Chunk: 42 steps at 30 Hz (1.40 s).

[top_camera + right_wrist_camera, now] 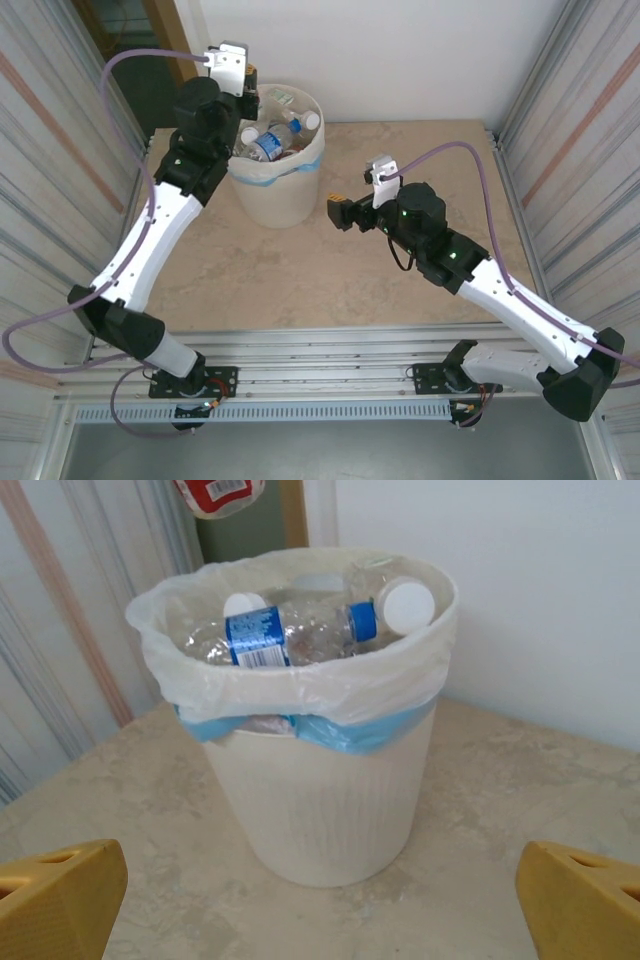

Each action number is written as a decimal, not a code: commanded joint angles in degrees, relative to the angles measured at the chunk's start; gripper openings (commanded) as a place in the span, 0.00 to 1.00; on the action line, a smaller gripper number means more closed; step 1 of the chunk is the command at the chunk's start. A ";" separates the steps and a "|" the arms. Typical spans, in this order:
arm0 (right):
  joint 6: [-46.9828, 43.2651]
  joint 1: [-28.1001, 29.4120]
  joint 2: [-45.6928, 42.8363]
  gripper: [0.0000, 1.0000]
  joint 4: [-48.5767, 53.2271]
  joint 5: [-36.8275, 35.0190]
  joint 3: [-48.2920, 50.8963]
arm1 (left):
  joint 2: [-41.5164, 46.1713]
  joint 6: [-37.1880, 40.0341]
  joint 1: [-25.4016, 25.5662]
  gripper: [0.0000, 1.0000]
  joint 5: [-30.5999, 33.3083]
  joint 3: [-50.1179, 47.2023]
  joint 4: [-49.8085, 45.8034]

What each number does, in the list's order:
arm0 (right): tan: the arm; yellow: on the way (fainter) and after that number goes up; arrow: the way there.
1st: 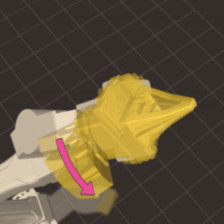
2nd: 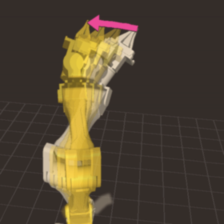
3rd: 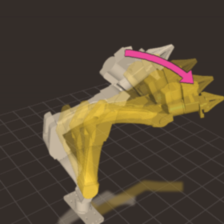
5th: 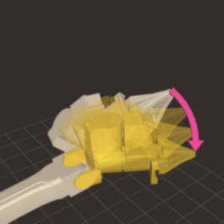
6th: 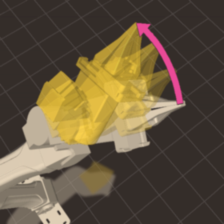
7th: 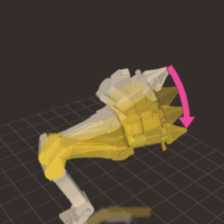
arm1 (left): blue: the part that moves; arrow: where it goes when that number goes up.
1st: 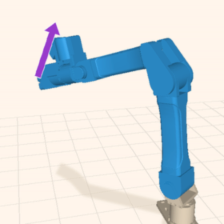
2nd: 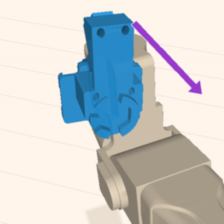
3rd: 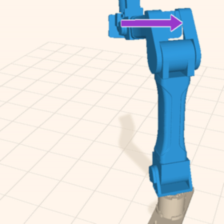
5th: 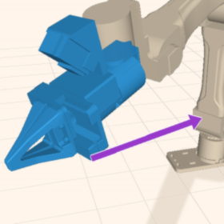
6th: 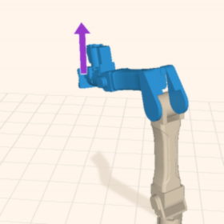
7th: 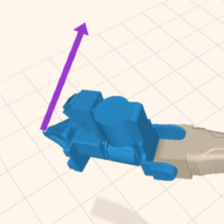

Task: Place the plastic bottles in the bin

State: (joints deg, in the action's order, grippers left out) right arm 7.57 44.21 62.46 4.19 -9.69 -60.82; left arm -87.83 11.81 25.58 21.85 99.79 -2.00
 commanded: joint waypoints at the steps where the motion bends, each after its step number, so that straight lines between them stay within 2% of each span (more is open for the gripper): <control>1: 2.10 -0.74 -1.84 0.98 0.48 -0.74 1.08 | 0.65 2.20 -0.88 0.00 5.06 -3.44 10.87; 9: 2.84 -2.33 -2.93 0.98 0.39 1.38 2.58 | 1.78 -1.42 -1.33 0.00 9.36 -14.31 24.53; 18: 3.15 -3.66 -4.18 0.98 0.56 2.35 4.15 | 0.64 -4.37 -1.58 0.01 13.75 -20.12 33.12; 21: 3.49 -4.30 -4.27 0.98 0.47 2.77 4.60 | -0.22 -5.81 -1.59 0.04 14.06 -20.72 33.70; 34: 4.48 -6.02 -4.01 0.98 0.74 4.16 5.78 | -3.71 -14.88 -1.94 0.05 19.94 -24.06 36.87; 37: 4.57 -6.41 -4.01 0.98 0.78 4.33 5.98 | -4.42 -18.48 -2.21 0.12 21.02 -24.72 36.83; 42: 5.08 -6.84 -3.84 0.98 0.48 5.05 6.25 | -5.76 -24.95 -2.56 0.17 20.58 -25.39 35.06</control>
State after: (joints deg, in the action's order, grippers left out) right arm 11.20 37.82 59.46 5.23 -5.72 -54.83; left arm -92.16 -6.96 23.07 41.21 75.61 33.34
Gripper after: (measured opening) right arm 0.977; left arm 0.305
